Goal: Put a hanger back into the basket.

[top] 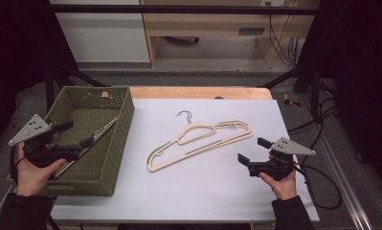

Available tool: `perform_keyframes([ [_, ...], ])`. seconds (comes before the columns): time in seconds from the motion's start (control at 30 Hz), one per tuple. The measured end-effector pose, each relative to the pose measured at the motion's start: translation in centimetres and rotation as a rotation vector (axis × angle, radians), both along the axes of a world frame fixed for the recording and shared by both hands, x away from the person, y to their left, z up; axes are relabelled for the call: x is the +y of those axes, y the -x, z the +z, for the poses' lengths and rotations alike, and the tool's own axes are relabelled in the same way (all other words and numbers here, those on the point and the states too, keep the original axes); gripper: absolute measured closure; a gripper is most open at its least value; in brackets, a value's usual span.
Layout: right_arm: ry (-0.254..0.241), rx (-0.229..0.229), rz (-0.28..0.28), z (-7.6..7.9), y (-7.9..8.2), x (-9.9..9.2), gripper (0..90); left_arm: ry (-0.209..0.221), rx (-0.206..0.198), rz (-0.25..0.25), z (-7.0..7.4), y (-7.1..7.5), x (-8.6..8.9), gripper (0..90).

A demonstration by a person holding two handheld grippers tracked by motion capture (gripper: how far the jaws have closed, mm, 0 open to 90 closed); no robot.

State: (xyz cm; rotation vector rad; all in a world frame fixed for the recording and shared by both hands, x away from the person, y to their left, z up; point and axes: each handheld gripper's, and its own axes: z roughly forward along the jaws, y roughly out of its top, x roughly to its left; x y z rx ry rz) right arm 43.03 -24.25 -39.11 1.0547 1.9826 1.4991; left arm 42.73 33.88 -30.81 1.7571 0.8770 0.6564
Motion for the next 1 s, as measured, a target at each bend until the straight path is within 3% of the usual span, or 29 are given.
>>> perform_keyframes([
  [0.1, -0.005, -0.001, -0.003, 0.1, 0.0, 0.0, 4.7, 0.038, -0.009, -0.045, 0.2, 0.2, -2.5, 6.5],
  [0.13, -0.003, 0.001, -0.003, 0.1, 0.0, 0.0, 4.7, 0.038, -0.009, -0.045, 0.2, 0.2, -2.5, 6.2],
  [0.17, -0.005, 0.001, -0.004, 0.1, 0.0, 0.0, 4.7, 0.042, -0.014, -0.064, 0.2, 0.2, -3.9, 5.9],
  [0.27, -0.002, 0.002, -0.006, 0.0, -0.1, 0.0, 4.6, 0.050, -0.011, -0.086, 0.1, 0.1, -5.2, 5.5],
  [0.37, -0.003, 0.002, -0.006, 0.1, 0.0, 0.0, 4.6, 0.045, -0.003, -0.124, -0.7, -0.3, -7.9, 5.5],
  [0.53, 0.001, 0.000, -0.005, 0.1, 0.0, -0.2, 4.6, 0.033, 0.018, -0.160, -1.8, -0.9, -10.3, 5.2],
  [0.57, 0.001, 0.000, -0.004, 0.0, 0.0, -0.2, 4.5, 0.011, 0.020, -0.162, -2.2, -1.3, -11.4, 5.2],
  [0.77, -0.006, 0.004, -0.012, 0.0, 0.0, -0.4, 4.5, 0.001, 0.058, -0.181, -3.5, -2.6, -13.8, 5.4],
  [1.0, -0.010, 0.006, -0.020, 0.1, -0.1, -0.5, 4.5, -0.011, 0.092, -0.180, -4.6, -4.2, -15.3, 6.1],
])
